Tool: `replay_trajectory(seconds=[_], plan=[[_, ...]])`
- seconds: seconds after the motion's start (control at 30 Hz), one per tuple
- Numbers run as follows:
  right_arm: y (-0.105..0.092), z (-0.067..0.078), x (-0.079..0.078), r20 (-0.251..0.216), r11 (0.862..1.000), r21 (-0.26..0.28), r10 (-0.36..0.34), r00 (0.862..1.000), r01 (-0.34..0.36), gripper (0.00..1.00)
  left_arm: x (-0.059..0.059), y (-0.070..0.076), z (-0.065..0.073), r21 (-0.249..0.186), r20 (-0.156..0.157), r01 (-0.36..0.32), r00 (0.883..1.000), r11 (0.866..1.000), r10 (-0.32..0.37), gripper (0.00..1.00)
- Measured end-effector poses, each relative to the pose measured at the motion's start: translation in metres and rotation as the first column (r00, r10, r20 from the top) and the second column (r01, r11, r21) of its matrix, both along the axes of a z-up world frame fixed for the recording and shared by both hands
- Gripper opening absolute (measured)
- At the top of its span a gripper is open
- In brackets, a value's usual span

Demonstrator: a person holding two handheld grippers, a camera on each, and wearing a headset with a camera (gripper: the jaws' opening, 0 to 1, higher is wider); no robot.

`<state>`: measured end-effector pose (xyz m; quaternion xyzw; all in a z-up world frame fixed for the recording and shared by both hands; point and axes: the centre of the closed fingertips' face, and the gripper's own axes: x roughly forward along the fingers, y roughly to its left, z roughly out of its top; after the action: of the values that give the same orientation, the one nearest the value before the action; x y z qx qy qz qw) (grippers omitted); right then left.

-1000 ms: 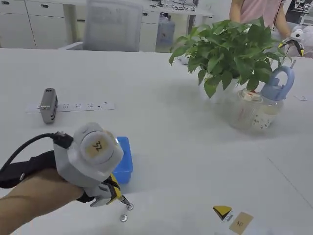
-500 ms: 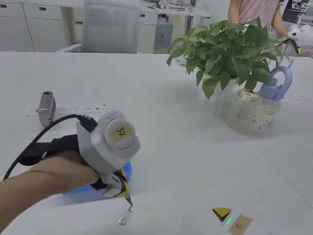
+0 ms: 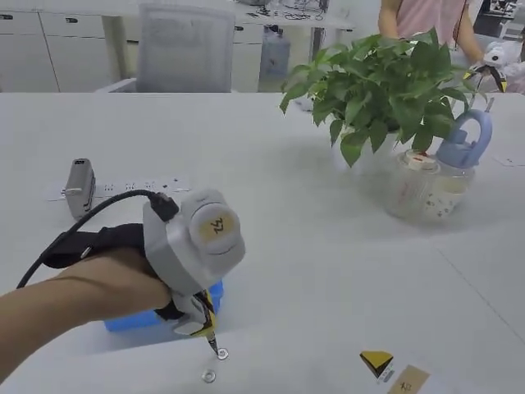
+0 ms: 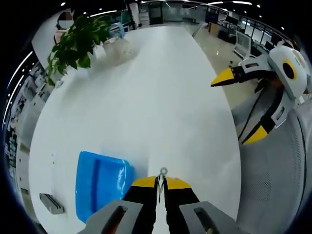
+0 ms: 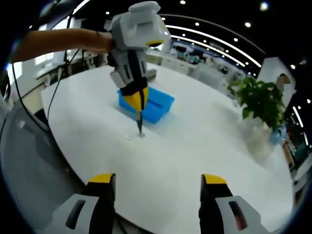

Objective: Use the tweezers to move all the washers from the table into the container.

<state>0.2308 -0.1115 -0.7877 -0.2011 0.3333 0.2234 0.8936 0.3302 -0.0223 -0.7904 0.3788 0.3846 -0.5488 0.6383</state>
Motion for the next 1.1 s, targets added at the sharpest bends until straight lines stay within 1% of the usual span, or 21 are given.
replay_trajectory(seconds=[0.2,0.27,0.37,0.67,0.8,0.93,1.1], plan=[[-0.0003,0.0002,0.0001,0.002,1.0,0.0,-0.002,1.0,0.002,0.68,0.0034,0.0013,-0.0003,0.013,-0.004,-0.009,1.0,1.0,0.009,0.01],[-0.0002,0.0006,0.0002,0.004,1.0,0.002,-0.003,1.0,0.003,0.68,0.0031,0.0017,-0.0007,0.016,-0.008,-0.012,1.0,1.0,0.012,0.01],[-0.0005,0.0006,0.0004,0.004,1.0,0.0,-0.003,1.0,0.003,0.68,0.0036,0.002,-0.0017,0.028,-0.003,-0.008,1.0,1.0,0.008,0.01],[-0.0007,0.001,0.0006,0.006,1.0,0.0,-0.005,1.0,0.005,0.68,0.0029,-0.0014,-0.0017,0.033,-0.007,-0.002,1.0,0.999,0.002,0.01],[-0.0007,0.0008,0.0005,0.006,1.0,-0.002,-0.004,1.0,0.004,0.68,0.0009,-0.0004,-0.0018,0.046,-0.015,0.013,1.0,0.999,-0.012,0.01],[-0.0004,0.0007,0.0006,0.006,1.0,-0.003,-0.001,1.0,0.001,0.67,0.003,0.0021,0.0014,0.051,-0.02,0.01,1.0,0.999,-0.009,0.01],[0.0002,0.0014,0.0009,0.009,1.0,0.003,-0.002,1.0,0.002,0.68,-0.0018,0.0041,0.0017,0.048,-0.032,0.001,0.999,0.999,0.001,0.01]])
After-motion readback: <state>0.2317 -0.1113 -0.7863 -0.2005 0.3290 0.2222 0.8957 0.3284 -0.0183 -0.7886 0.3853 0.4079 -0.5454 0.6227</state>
